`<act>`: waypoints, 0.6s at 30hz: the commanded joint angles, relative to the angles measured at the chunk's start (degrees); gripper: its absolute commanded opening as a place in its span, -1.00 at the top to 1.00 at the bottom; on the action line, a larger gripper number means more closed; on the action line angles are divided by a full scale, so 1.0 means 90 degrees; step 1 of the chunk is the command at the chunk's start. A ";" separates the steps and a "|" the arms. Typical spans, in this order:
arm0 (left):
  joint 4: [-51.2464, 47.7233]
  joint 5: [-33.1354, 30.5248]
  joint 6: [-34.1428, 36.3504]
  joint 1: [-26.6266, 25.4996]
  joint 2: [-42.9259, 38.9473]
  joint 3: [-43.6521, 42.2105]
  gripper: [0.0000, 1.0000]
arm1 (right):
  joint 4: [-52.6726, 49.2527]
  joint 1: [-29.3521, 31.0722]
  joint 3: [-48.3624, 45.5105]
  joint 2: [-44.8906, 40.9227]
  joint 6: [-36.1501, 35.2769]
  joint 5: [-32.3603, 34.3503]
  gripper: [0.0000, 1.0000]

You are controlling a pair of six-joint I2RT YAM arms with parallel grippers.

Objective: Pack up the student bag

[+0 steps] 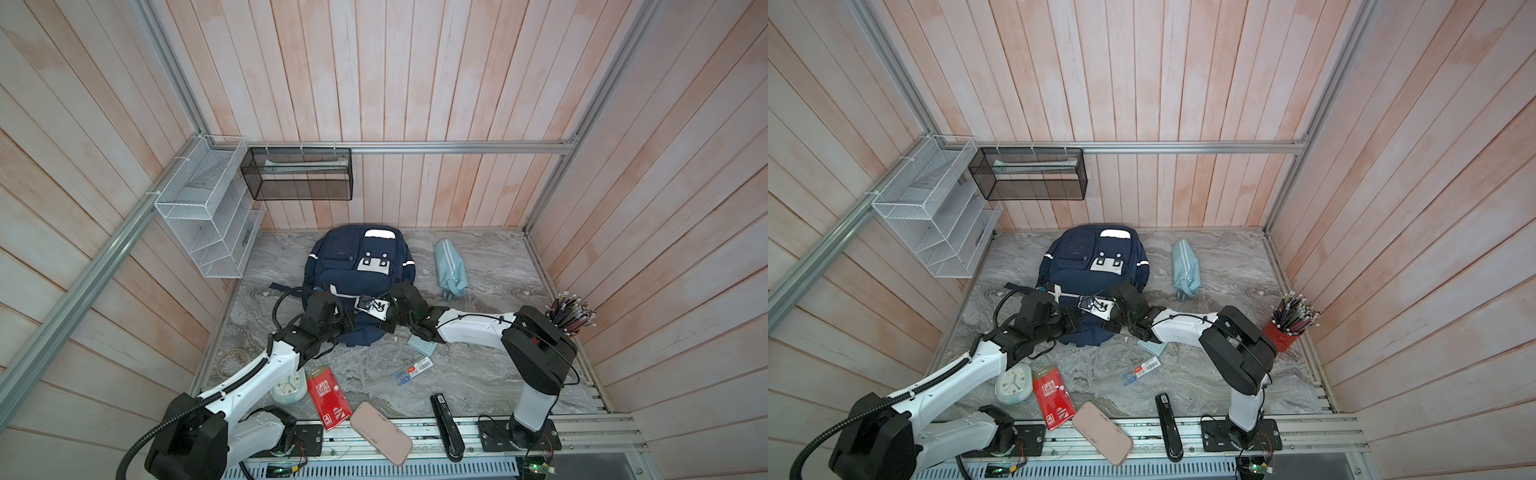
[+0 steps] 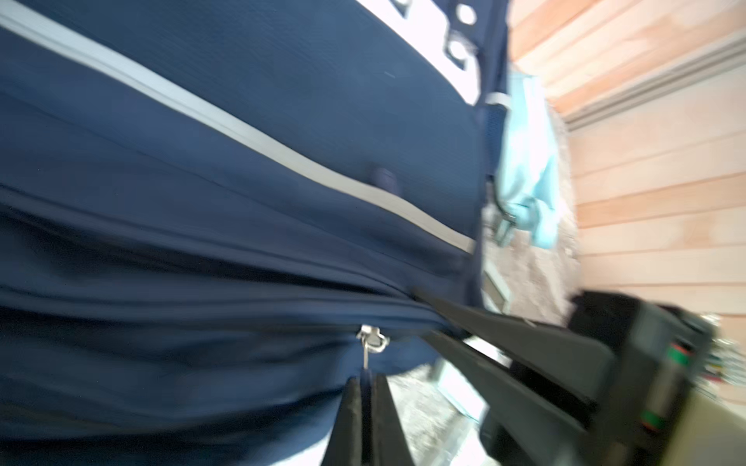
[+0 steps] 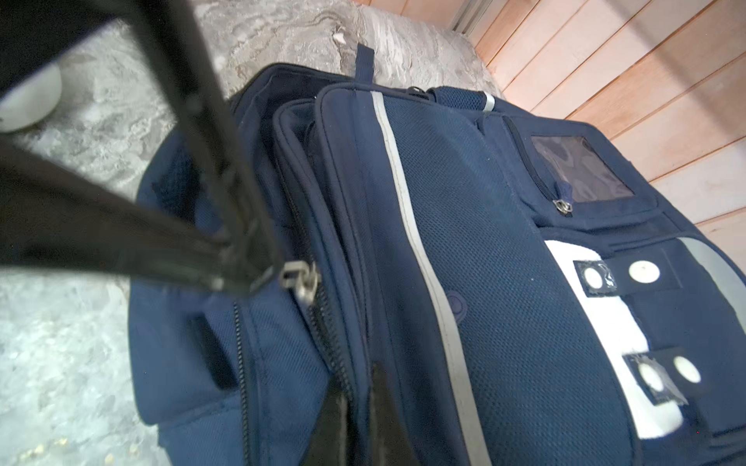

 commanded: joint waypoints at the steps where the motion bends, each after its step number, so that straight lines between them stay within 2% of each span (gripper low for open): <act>1: -0.0315 -0.0887 0.0479 0.0471 0.0196 -0.0037 1.00 | -0.0295 -0.0147 -0.0344 -0.0484 -0.0091 0.0130 1.00; 5: -0.0361 -0.0997 0.0841 0.1178 0.0272 0.0214 1.00 | -0.0424 -0.0350 -0.0496 -0.0728 -0.0186 -0.0205 1.00; 9: -0.0282 -0.0511 0.1194 0.2342 0.0353 0.0474 1.00 | -0.0224 -0.0846 -0.0760 -0.1068 -0.0073 -0.0717 1.00; 11: -0.0352 -0.0267 0.1259 0.2636 0.0197 0.0545 1.00 | 0.0066 -0.1236 -0.0996 -0.1254 0.0008 -0.1140 1.00; 14: -0.0301 0.0202 0.1175 0.2550 -0.0173 0.0385 1.00 | 0.0442 -0.1570 -0.1127 -0.1341 0.0066 -0.1236 1.00; 15: -0.0310 0.0405 0.1101 0.2391 -0.0273 0.0313 1.00 | 0.0577 -0.1566 -0.1090 -0.1311 0.0232 -0.0929 0.89; 17: -0.0229 0.0539 0.0904 0.1950 -0.0447 0.0113 1.00 | 0.0432 -0.1556 -0.0896 -0.1281 0.0416 -0.0951 0.54; 18: -0.0108 0.0644 0.0770 0.1759 -0.0518 -0.0012 1.00 | 0.0459 -0.1520 -0.0852 -0.1279 0.0583 -0.0904 0.44</act>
